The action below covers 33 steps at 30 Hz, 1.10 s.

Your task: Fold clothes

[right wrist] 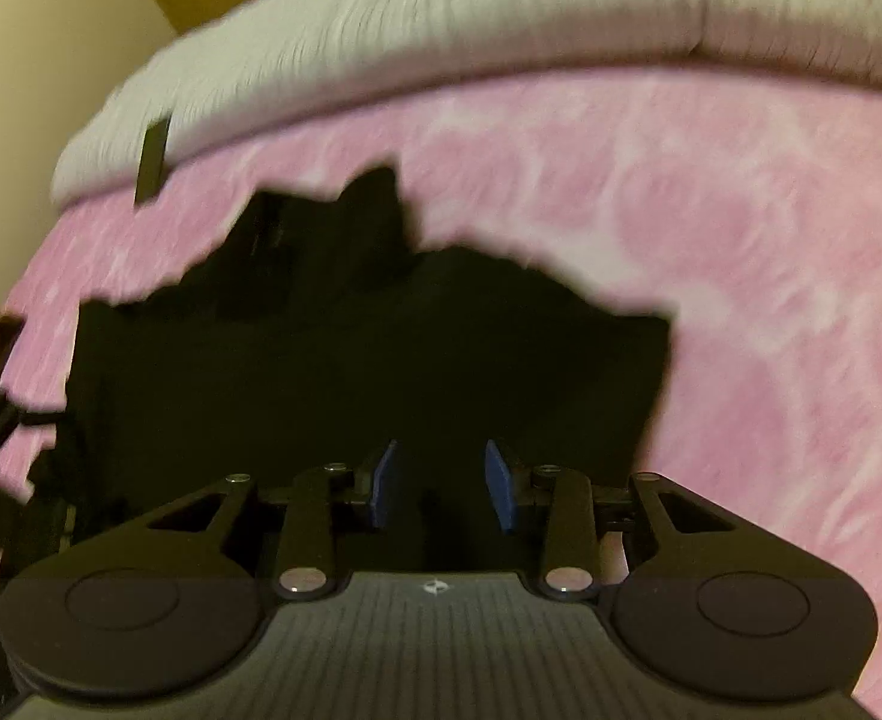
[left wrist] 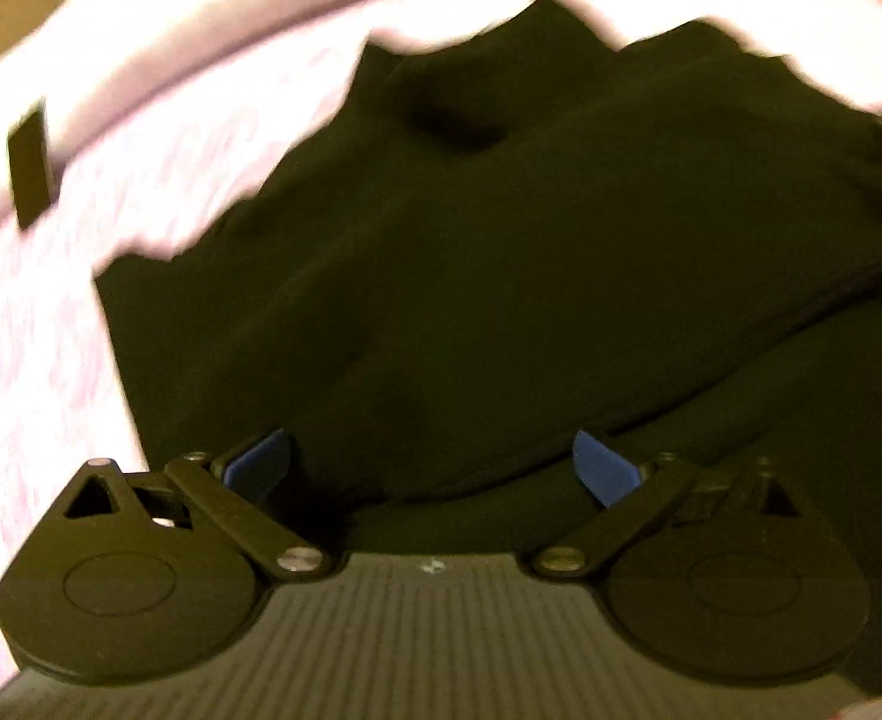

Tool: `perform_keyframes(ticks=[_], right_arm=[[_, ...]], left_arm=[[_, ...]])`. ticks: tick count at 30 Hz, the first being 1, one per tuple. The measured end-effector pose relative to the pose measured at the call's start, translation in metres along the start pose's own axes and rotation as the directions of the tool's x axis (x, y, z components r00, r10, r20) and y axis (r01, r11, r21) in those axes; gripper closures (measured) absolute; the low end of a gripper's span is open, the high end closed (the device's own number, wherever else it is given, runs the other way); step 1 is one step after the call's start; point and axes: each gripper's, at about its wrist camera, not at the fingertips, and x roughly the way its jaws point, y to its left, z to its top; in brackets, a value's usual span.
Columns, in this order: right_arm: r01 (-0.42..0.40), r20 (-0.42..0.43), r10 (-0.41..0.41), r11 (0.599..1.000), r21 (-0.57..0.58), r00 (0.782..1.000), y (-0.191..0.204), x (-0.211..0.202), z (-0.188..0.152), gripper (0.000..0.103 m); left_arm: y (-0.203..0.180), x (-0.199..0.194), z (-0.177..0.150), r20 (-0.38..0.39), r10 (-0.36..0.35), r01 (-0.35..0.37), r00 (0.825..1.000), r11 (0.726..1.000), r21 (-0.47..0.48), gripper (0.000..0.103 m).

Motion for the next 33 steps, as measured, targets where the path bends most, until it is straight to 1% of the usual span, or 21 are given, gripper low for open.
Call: perform_keyframes(ticks=[2,3,6,13,16,22,24,25,27,29,30,32,33], right_arm=[[0.01,-0.058,-0.009,1.0,0.023,0.998,0.001,0.013,-0.009,0.066],[0.011,-0.067,-0.009,0.999,0.041,0.998,0.002,0.011,-0.012,0.066],[0.009,-0.06,-0.002,0.994,0.111,0.998,0.008,-0.007,-0.015,0.066],[-0.001,-0.043,0.012,0.965,0.263,0.999,0.024,-0.05,-0.025,0.061],[0.002,-0.05,0.012,0.959,0.283,0.999,0.036,-0.069,-0.043,0.057],[0.013,-0.066,0.008,0.947,0.321,0.998,0.058,-0.106,-0.083,0.054],[0.027,-0.077,-0.001,0.942,0.333,0.997,0.062,-0.122,-0.103,0.053],[0.037,-0.084,-0.008,0.94,0.338,0.996,0.063,-0.129,-0.114,0.051],[0.067,-0.109,-0.031,0.937,0.342,0.994,0.065,-0.146,-0.139,0.049],[0.094,-0.137,-0.052,0.943,0.318,0.989,0.07,-0.159,-0.161,0.049],[0.108,-0.15,-0.065,0.949,0.297,0.987,0.073,-0.166,-0.172,0.048],[0.12,-0.175,-0.076,0.959,0.257,0.982,0.079,-0.177,-0.192,0.045],[0.116,-0.188,-0.071,0.965,0.237,0.98,0.081,-0.182,-0.203,0.045]], left_arm=[[0.01,0.006,-0.003,-0.008,-0.02,0.019,1.0,0.999,-0.032,0.002],[0.012,0.004,-0.004,-0.005,-0.024,0.024,1.0,0.999,-0.047,0.002],[0.016,-0.013,-0.005,0.027,-0.024,0.027,0.999,0.995,-0.093,0.002],[0.022,-0.072,-0.036,0.066,-0.057,0.067,0.996,0.984,-0.162,0.002],[0.022,-0.098,-0.061,0.063,-0.055,0.065,0.997,0.984,-0.168,0.001],[0.022,-0.134,-0.129,-0.003,-0.051,0.049,0.999,0.981,-0.186,0.001],[0.019,-0.146,-0.154,-0.032,-0.042,0.035,0.999,0.982,-0.186,0.001],[0.017,-0.152,-0.166,-0.046,-0.041,0.031,0.998,0.981,-0.192,0.001],[0.013,-0.164,-0.189,-0.071,-0.04,0.024,0.997,0.978,-0.209,0.001],[0.005,-0.178,-0.21,-0.08,-0.037,0.019,0.996,0.974,-0.224,0.001],[0.0,-0.185,-0.218,-0.075,-0.03,0.013,0.997,0.975,-0.22,0.001],[-0.014,-0.2,-0.234,-0.061,0.001,-0.011,0.998,0.985,-0.172,0.001],[-0.022,-0.205,-0.242,-0.057,0.019,-0.027,0.998,0.99,-0.138,0.001]])
